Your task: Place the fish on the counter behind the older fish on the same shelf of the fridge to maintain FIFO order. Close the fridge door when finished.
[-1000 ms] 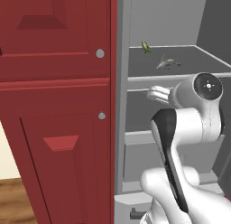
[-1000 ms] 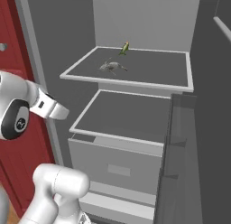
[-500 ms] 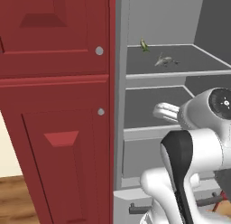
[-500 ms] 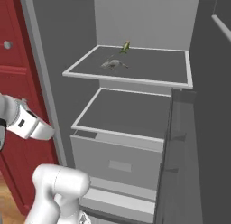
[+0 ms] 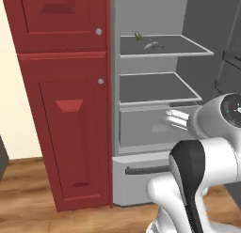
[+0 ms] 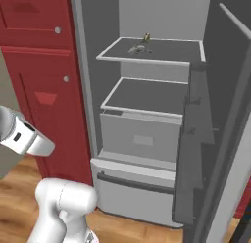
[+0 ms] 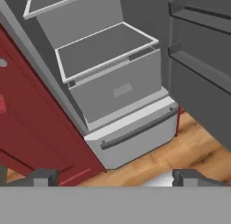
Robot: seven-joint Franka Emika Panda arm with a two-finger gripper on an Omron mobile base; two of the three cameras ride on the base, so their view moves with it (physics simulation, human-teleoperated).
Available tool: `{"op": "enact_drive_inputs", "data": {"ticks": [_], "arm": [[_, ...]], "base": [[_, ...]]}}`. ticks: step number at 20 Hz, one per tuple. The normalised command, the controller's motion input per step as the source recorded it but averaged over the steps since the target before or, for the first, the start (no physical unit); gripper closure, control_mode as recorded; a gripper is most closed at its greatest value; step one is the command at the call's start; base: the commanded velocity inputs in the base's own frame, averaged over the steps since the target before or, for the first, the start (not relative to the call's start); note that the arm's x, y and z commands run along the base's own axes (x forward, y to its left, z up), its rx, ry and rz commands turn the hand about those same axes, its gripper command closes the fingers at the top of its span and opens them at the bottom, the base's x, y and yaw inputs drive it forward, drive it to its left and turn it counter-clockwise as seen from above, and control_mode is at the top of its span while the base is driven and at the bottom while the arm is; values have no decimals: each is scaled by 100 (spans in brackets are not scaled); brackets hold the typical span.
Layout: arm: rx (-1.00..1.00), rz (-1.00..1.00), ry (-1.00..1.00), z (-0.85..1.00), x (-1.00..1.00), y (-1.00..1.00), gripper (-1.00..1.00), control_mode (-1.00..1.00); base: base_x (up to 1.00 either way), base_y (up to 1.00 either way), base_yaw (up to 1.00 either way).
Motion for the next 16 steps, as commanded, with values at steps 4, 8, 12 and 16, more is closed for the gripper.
{"op": "enact_drive_inputs", "data": {"ticks": [4, 8, 12, 16], "arm": [[0, 0, 0, 0, 0, 0, -100, 100], [0, 0, 0, 0, 0, 0, -100, 100], [0, 0, 0, 0, 0, 0, -100, 100], [0, 0, 0, 0, 0, 0, -100, 100]], "base": [[-100, -3, -5], [-100, -38, -18], [-76, -90, -34], [-42, -100, -37]]}}
